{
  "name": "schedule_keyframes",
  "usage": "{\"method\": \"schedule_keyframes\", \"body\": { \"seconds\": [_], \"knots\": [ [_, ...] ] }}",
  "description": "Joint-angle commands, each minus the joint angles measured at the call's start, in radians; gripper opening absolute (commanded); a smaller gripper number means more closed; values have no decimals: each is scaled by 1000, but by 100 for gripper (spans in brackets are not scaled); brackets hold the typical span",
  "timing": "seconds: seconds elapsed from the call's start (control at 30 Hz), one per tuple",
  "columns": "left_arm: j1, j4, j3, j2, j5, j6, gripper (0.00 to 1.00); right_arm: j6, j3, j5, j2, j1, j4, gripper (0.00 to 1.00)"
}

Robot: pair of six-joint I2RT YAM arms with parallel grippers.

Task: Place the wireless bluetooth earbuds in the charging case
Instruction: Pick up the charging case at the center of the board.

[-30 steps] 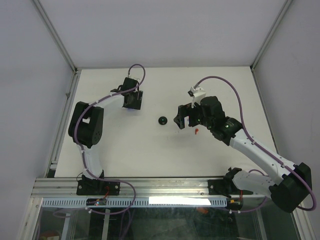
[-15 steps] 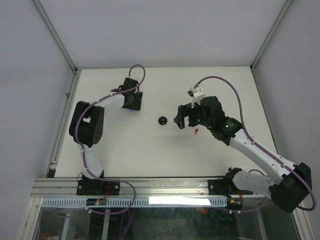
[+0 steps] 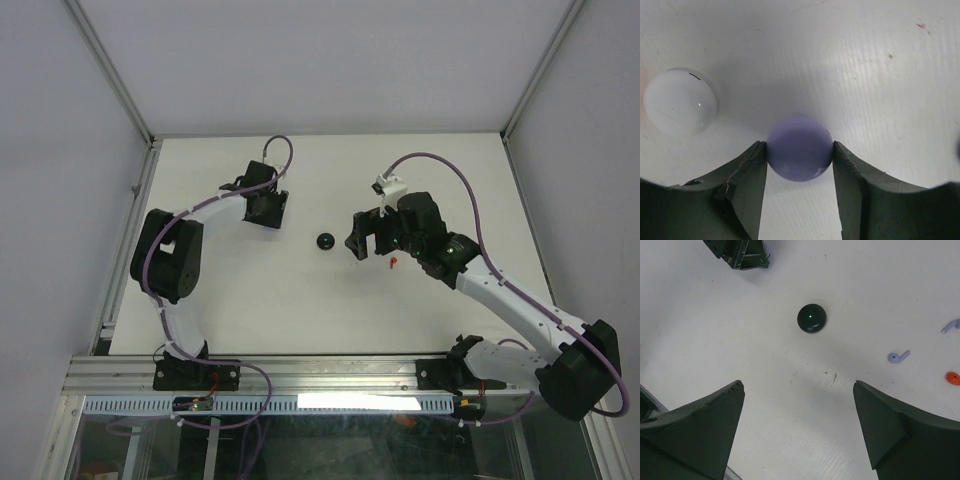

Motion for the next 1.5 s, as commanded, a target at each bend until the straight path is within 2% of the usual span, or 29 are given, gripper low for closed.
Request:
{"method": "schedule_keyframes", "body": {
  "seconds": [0.0, 0.27, 0.6, 0.73, 0.93, 1.1, 1.27, 1.47],
  "knots": [
    [-45, 61, -46, -192, 60, 100, 43, -4, 47, -44, 11, -4, 16, 94],
    [-159, 193, -213, -461, 63, 309, 43, 19, 106, -131, 31, -11, 4, 94],
    [-204, 477, -493, -791, 280, 573, 43, 65, 169, -307, 49, -80, -19, 92],
    [-220, 536, -570, -875, 378, 706, 43, 84, 230, -359, 90, -82, -25, 89],
    [-229, 542, -580, -937, 488, 821, 43, 96, 342, -454, 168, -60, -54, 87],
    [-245, 541, -569, -944, 520, 873, 42, 113, 397, -469, 225, 7, -53, 85],
    [-266, 526, -560, -942, 531, 932, 42, 124, 454, -474, 285, 58, -65, 79],
    [-294, 490, -546, -943, 521, 986, 43, 144, 495, -447, 346, 79, -86, 67]
  ]
}}
